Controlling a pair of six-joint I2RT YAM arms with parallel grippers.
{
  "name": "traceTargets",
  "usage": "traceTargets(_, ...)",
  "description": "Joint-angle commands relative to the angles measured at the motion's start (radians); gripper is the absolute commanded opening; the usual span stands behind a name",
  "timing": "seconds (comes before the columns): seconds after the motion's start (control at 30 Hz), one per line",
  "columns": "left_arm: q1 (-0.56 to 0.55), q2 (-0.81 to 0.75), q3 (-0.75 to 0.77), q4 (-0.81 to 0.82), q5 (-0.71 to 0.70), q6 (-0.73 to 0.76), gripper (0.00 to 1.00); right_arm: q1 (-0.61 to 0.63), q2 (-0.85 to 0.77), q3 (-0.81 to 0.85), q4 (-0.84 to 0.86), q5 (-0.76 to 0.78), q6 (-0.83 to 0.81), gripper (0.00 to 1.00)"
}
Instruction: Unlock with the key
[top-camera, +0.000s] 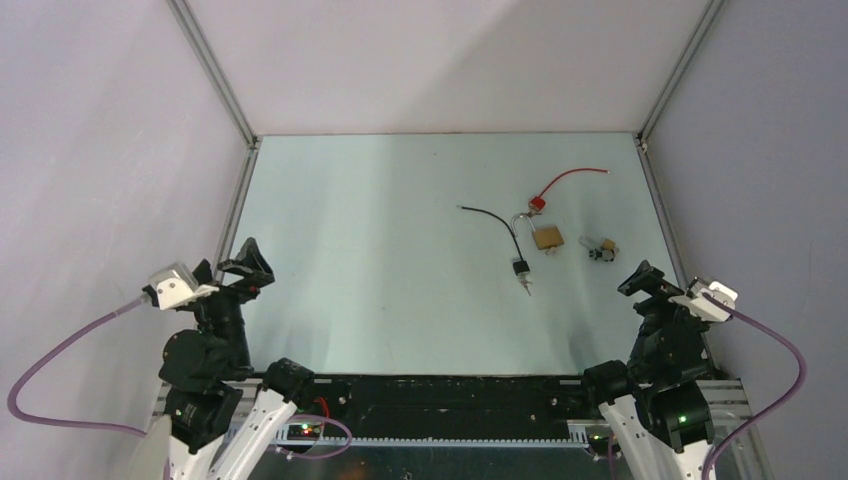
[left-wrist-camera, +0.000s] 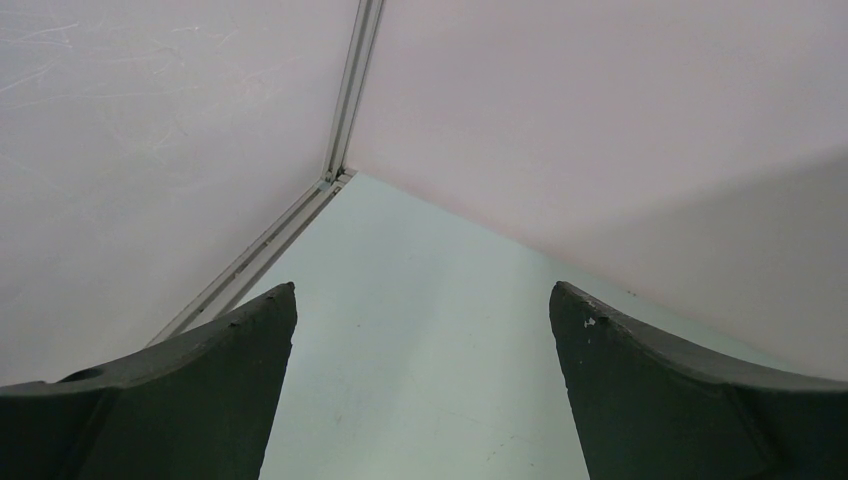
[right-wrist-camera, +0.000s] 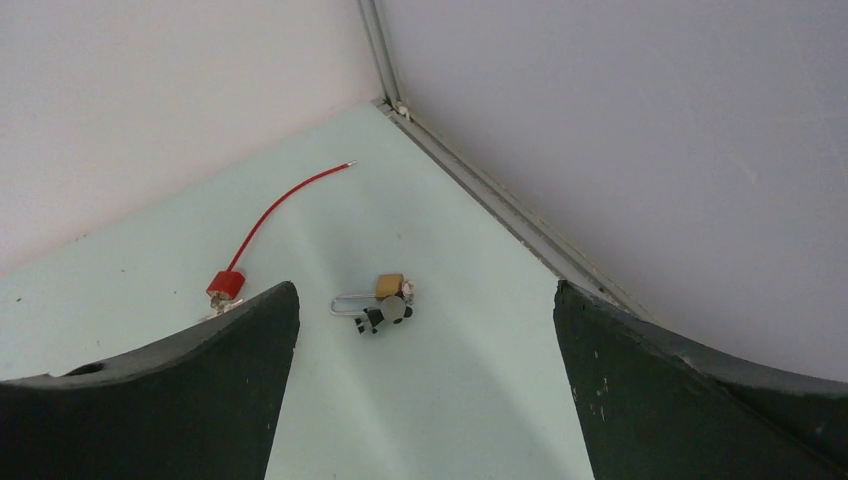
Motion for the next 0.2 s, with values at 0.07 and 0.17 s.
traceTargets(0.07, 0.005, 0.019, -0.01, 0.026, 0.002, -0.02, 1.0, -0.004, -0.099, 0.002, 0.009, 0.018, 0.011, 0.99)
traceTargets(0.17, 0.006, 0.019, -0.008, 0.026, -0.001, -0.025, 1.0, -0.005, -0.099, 0.003, 0.008, 0.018, 0.011, 0.99)
